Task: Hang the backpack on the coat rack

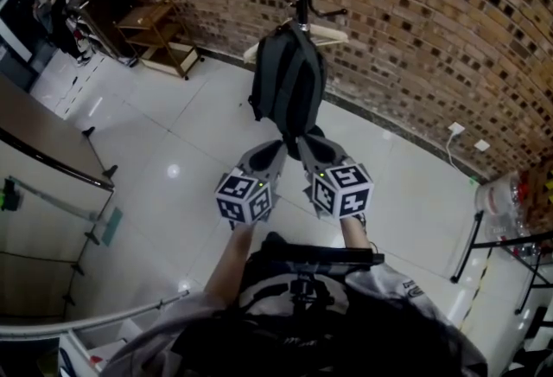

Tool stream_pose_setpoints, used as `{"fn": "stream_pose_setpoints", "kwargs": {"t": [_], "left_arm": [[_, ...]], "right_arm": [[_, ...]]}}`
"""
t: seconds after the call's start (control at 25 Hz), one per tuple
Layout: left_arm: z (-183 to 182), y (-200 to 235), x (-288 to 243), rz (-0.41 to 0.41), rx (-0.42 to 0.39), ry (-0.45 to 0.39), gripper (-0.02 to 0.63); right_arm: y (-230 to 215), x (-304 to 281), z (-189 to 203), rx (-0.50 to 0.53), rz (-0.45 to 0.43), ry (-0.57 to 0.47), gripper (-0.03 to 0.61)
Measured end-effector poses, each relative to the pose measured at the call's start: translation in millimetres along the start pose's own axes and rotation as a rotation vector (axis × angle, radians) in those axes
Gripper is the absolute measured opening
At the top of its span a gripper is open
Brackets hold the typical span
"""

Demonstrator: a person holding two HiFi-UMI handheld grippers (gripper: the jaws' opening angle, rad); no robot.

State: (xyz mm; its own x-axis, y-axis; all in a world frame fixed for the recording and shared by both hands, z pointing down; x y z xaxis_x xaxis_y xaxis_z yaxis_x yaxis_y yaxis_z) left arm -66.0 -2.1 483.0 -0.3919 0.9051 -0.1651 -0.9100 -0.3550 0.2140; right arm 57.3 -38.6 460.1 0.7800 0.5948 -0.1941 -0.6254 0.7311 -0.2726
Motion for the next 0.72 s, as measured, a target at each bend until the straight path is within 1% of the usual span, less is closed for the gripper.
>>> {"fn": "stream_pose_setpoints", "kwargs": {"t": [0.12,0.16,0.32,0.48,0.64,0.72], "left_arm": [[0.8,9.7,7.7,-0.008,0.009,0.002,0.028],[0.9,12.9,10.1,-0.010,0.010,0.005,0.012],[0.0,22.9,19.1,-0.002,0.012,0.016,0.012],[1.0,34.6,28.2,0.007,0.023,0.021,0.012],[0.5,43.6,36.8,-0.017,0.013,-0.011,0.006],[-0.8,46.5,37.1,-0.010,0.024,-0.019,0.002]], "right_arm": [[8.4,-4.7,0.5,0.000,0.006,0.005,0.009],[11.0,-6.1,-0.4,-0.005,0.008,0.003,0.009],[21.2,-10.1,-3.5,-0.018,0.022,-0.013,0.009],[33.6,-14.8,1.2,-0.003,0.044,-0.001,0.009],[40.0,-17.3,7.3,0.007,0.063,0.008,0.009],[39.6,-16.9,7.9,0.006,0.072,0.009,0.009]]}}
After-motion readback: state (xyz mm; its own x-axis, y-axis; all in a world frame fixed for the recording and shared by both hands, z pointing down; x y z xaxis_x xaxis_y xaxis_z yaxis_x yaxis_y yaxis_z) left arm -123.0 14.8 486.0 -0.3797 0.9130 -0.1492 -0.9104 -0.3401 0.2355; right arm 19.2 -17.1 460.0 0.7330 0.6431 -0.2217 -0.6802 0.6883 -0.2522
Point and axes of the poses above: the fingertips, and each gripper's own axes: x backward along the fingers, y to its left, z out of its underside, the point moved 7 cm from there along x, backward along the fingers, and after that the axes turned 1 degree about -y, right-handed, at the moved point
